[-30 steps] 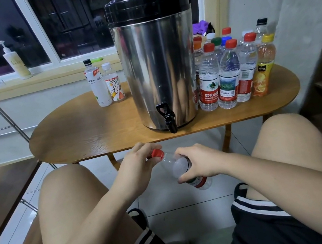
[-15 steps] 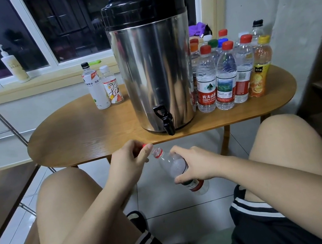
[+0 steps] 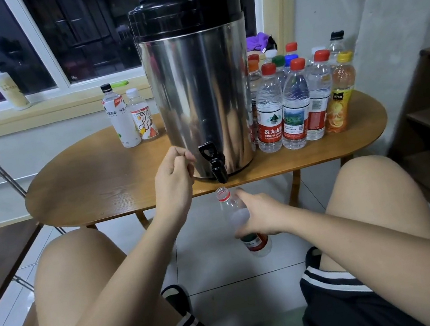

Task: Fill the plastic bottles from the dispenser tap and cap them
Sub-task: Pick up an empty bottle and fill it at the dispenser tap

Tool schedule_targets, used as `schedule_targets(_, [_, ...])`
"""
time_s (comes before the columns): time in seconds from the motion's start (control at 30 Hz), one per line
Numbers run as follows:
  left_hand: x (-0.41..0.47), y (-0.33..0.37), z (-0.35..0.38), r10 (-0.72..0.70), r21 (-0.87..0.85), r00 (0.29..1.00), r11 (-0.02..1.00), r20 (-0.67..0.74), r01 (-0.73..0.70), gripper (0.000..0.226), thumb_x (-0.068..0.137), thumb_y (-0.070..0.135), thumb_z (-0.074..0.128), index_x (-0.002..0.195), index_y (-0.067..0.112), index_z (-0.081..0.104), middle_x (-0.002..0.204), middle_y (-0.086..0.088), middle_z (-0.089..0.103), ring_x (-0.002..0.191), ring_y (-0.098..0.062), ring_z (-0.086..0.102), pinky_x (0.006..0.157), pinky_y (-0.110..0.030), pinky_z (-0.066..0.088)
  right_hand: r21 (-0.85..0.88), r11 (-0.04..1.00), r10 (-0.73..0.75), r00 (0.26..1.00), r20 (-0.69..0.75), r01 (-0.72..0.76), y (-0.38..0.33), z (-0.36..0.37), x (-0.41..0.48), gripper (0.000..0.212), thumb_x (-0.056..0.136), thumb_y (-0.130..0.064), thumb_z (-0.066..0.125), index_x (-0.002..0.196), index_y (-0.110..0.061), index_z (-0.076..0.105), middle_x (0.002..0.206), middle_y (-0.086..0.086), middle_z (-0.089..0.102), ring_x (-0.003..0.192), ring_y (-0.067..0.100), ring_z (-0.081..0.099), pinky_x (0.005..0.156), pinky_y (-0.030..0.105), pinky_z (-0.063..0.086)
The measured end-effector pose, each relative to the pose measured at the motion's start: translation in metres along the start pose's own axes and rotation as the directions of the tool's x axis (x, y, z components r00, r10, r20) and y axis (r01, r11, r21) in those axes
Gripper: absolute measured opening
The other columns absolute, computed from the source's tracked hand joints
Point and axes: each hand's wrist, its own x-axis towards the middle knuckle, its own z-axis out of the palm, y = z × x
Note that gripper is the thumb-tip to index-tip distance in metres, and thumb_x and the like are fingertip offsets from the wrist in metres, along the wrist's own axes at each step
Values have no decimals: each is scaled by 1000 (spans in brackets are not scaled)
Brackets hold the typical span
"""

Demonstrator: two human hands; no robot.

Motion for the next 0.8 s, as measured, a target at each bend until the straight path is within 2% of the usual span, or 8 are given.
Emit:
schedule_targets(0.07, [-1,5,3,127,60,992,990,10,-128,24,109,32,51,94,26,69,72,14,58,71,-14,50,63,-33,41,12,1000,-8,1000,-24,9,1,1,2,107,72,-44,98,156,-31,34,129,2,68,114,29,69,97,46,60])
schedule_targets(0.13, [-4,8,6,246,119,969,961,37,-248,23,112,40,57,106,26,74,80,16,65,76,-8,58,70,-25,47,61,998,-7,1000,-26,8,3,0,3,103,72,-41,98,154,-31,36,127,0,69,114,28,69,99,46,60])
schedule_targets(0.23, [-6,9,10,344,193,936,915,80,-353,16,109,33,66,115,24,78,81,21,67,77,-2,60,72,-15,44,86,996,-24,999,-44,27,6,-1,3,99,73,-42,97,153,-32,38,131,0,68,117,26,68,103,45,57])
schedule_targets(0.33, [-2,6,8,415,255,906,870,83,-422,13,108,25,69,115,21,79,89,17,72,81,-2,63,75,-14,43,93,995,-17,998,-60,22,8,0,4,97,72,-42,98,149,-33,40,128,-1,69,115,26,68,99,41,57])
schedule_targets(0.47, [0,3,4,450,314,885,828,119,-464,9,106,24,71,113,21,76,96,15,74,92,-7,70,79,-18,48,109,994,8,998,-63,-1,11,3,8,94,70,-44,99,142,-36,38,121,-3,68,111,25,68,97,43,58])
schedule_targets(0.73, [-1,2,-1,536,401,826,728,174,-556,3,107,20,69,108,17,70,92,12,67,86,-4,63,74,-21,47,127,992,-1,998,-57,9,11,3,9,98,73,-43,98,148,-33,37,130,0,66,118,26,66,102,45,57])
schedule_targets(0.8, [-4,2,-2,548,407,813,708,197,-576,2,107,19,68,106,18,68,92,12,66,85,-8,64,72,-28,51,125,992,-10,998,-59,17,12,3,9,95,74,-41,98,148,-32,38,130,0,65,118,24,65,102,44,56])
